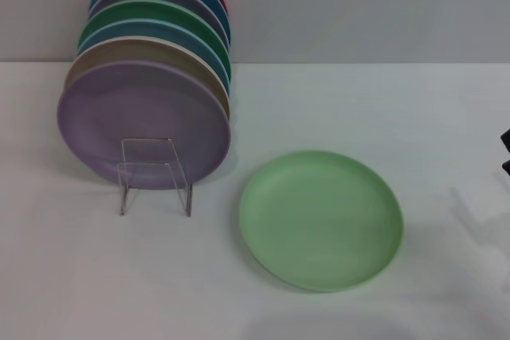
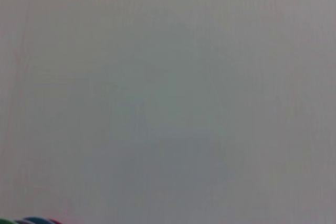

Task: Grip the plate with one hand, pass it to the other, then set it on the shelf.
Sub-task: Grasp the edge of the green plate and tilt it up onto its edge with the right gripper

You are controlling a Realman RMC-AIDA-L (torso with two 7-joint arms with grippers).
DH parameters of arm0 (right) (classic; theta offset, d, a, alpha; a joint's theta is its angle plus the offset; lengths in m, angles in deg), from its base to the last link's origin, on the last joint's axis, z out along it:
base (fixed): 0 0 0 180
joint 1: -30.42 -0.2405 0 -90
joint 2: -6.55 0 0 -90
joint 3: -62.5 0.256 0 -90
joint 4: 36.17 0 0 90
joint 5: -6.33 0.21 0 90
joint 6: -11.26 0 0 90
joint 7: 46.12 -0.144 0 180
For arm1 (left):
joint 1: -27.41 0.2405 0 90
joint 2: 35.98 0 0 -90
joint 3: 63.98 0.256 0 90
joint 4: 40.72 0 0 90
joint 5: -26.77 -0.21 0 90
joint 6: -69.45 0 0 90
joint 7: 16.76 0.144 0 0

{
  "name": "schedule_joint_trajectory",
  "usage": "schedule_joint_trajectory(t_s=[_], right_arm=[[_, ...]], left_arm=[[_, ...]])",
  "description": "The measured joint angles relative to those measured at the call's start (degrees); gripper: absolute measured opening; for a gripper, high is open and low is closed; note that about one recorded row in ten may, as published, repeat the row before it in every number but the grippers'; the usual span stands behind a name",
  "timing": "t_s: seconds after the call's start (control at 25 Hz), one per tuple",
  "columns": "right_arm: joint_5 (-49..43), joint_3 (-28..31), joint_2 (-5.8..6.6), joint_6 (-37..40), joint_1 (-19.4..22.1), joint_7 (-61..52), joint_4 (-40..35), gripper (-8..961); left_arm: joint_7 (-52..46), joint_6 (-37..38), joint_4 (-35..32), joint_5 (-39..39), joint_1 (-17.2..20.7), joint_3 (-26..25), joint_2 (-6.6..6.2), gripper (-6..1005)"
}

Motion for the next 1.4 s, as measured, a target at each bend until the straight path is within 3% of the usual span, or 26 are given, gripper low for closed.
schedule_joint_trajectory(t_s=[0.32,0.48,0.56,0.6,0.64,0.8,0.92,0.96,1.0,1.04,1.12,1.24,1.4], right_arm=[[0.00,-0.17,0.01,-1.48,0.63,-3.68,3.42,806],[-0.58,-0.41,0.44,2.52,1.17,-11.87,10.47,805],[-2.50,-0.62,0.56,8.45,2.88,-17.37,17.56,805],[-7.61,-2.79,0.53,20.21,7.07,-25.34,30.74,804],[-7.61,-2.79,0.53,20.21,7.07,-25.34,30.74,804],[-22.78,-12.92,1.03,51.83,15.01,-45.37,62.30,803],[-46.30,-15.38,1.26,68.64,16.84,-72.59,78.84,802],[-53.29,-15.09,1.27,70.53,16.51,-79.51,81.33,802],[-71.17,-14.37,1.28,72.06,14.28,-97.70,86.19,801],[-71.17,-14.37,1.28,72.06,14.28,-97.70,86.19,800],[-86.24,-13.56,1.32,69.12,11.04,-114.85,88.42,797],[-102.06,-12.01,1.18,56.74,4.46,-133.75,86.81,794],[-106.93,-11.68,1.18,45.03,-2.87,-140.71,79.44,789]], left_arm=[[-0.18,0.02,0.15,-0.01,0.04,0.03,0.10,860],[-0.55,0.03,0.24,0.00,0.03,0.34,0.15,860],[-0.57,0.03,0.23,-0.05,0.00,0.35,0.20,860],[-0.57,0.03,0.23,-0.05,0.00,0.36,0.20,860],[-0.57,0.03,0.23,-0.05,0.00,0.36,0.20,860],[-0.59,-0.23,0.26,-0.26,0.01,0.36,0.23,859],[-0.61,-0.77,0.29,-0.34,-0.07,0.41,0.31,859],[-0.61,-0.90,0.29,-0.38,-0.14,0.45,0.32,859],[-0.61,-0.98,0.29,-0.41,-0.20,0.49,0.33,859],[-0.61,-1.13,0.29,-0.45,-0.28,0.53,0.32,859],[-0.62,-1.27,0.29,-0.45,-0.33,0.55,0.32,859],[-0.63,-1.39,0.28,-0.44,-0.39,0.55,0.32,859],[-0.63,-1.85,0.24,-0.45,-0.45,0.54,0.31,858]])
